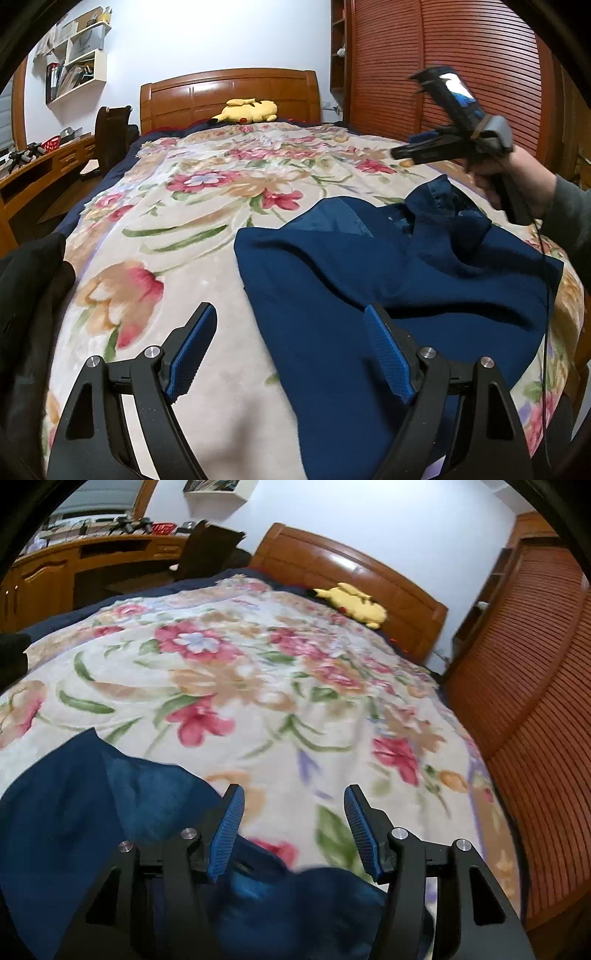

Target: Fold large clothes

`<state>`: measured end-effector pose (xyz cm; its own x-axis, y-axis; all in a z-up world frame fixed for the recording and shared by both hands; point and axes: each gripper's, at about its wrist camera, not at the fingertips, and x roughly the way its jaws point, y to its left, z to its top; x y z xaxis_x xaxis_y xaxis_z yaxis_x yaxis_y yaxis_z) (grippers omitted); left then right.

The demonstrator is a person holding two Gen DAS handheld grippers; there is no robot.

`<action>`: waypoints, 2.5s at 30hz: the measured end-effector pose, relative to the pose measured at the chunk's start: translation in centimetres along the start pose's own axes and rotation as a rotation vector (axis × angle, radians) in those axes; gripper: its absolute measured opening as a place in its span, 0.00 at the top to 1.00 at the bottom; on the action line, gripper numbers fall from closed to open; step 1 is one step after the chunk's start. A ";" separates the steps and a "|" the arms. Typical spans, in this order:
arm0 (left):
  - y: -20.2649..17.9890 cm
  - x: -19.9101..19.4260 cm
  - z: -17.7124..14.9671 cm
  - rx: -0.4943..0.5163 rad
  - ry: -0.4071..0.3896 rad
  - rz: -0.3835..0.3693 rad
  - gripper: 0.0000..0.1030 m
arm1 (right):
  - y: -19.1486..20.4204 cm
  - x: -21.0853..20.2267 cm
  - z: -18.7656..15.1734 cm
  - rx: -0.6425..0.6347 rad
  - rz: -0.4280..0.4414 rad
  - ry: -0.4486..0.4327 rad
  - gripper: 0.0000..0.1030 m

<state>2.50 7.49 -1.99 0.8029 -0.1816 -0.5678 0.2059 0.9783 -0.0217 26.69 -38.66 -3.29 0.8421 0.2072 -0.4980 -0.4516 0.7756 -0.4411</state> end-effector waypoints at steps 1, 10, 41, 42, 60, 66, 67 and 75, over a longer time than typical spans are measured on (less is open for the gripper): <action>-0.2 0.0 0.0 0.000 -0.003 -0.004 0.20 | -0.9 -0.8 -0.5 0.020 0.022 0.002 0.43; -1.2 0.3 0.1 0.005 0.001 -0.019 0.20 | -3.8 -3.5 -6.8 0.074 0.199 0.101 0.43; -2.4 1.1 -0.5 0.038 0.026 -0.021 0.20 | -1.9 2.1 -9.1 -0.145 0.289 0.253 0.87; -2.4 1.0 -0.5 0.037 0.026 -0.021 0.20 | -1.9 1.8 -8.6 -0.156 0.265 0.227 0.89; -2.0 1.0 -0.4 0.019 0.027 0.001 0.20 | -1.3 7.2 -1.8 -0.021 -0.049 0.170 0.58; -2.1 0.7 -0.2 0.020 0.005 -0.007 0.20 | -7.1 3.1 -3.6 0.149 -0.067 0.073 0.32; -2.2 0.8 -0.2 0.022 0.005 -0.009 0.20 | -8.1 2.7 -4.3 0.180 -0.076 0.079 0.32; -3.0 1.2 -0.4 0.036 0.015 -0.010 0.20 | -12.3 5.6 -10.7 0.329 -0.029 0.257 0.32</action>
<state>2.60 4.37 -2.95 0.7921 -0.1891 -0.5803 0.2335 0.9724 0.0018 33.82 -53.37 -8.65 0.7329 0.0594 -0.6777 -0.2760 0.9365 -0.2164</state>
